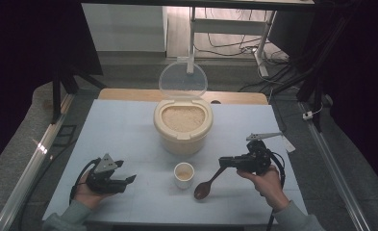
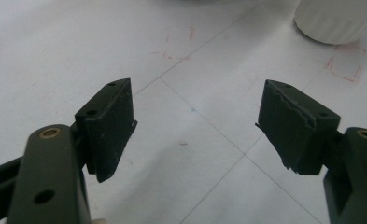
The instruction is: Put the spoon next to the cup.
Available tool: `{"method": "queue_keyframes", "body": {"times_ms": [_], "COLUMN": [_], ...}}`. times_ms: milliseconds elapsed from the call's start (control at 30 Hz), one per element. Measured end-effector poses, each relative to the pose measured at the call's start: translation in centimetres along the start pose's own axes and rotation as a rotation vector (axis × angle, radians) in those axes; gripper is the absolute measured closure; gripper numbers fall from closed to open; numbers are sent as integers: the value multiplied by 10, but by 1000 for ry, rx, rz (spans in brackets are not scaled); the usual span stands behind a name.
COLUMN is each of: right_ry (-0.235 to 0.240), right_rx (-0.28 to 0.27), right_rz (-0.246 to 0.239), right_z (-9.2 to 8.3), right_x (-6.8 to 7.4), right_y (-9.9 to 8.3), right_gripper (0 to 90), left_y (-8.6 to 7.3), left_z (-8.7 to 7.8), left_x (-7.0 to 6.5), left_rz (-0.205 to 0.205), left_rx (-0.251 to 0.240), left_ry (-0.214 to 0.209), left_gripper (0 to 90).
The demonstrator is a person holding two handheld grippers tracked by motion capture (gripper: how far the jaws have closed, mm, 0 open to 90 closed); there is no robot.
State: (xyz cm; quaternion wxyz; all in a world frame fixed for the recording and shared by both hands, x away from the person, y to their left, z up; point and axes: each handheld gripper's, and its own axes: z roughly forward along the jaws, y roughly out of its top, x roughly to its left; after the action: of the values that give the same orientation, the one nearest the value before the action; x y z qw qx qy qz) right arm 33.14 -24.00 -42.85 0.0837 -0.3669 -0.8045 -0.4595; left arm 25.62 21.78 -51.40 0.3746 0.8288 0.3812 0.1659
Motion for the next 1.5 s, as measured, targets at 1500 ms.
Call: {"method": "queue_keyframes", "body": {"times_ms": [1500], "right_ry": [-222], "right_rx": [128], "right_rz": [-125], "right_z": [90], "right_x": [-39], "right_y": [8], "right_gripper": [573], "left_y": [-1], "left_z": [0], "left_x": [0], "left_rz": [5], "left_rx": [0], "left_ry": [1], "left_gripper": [264]}}
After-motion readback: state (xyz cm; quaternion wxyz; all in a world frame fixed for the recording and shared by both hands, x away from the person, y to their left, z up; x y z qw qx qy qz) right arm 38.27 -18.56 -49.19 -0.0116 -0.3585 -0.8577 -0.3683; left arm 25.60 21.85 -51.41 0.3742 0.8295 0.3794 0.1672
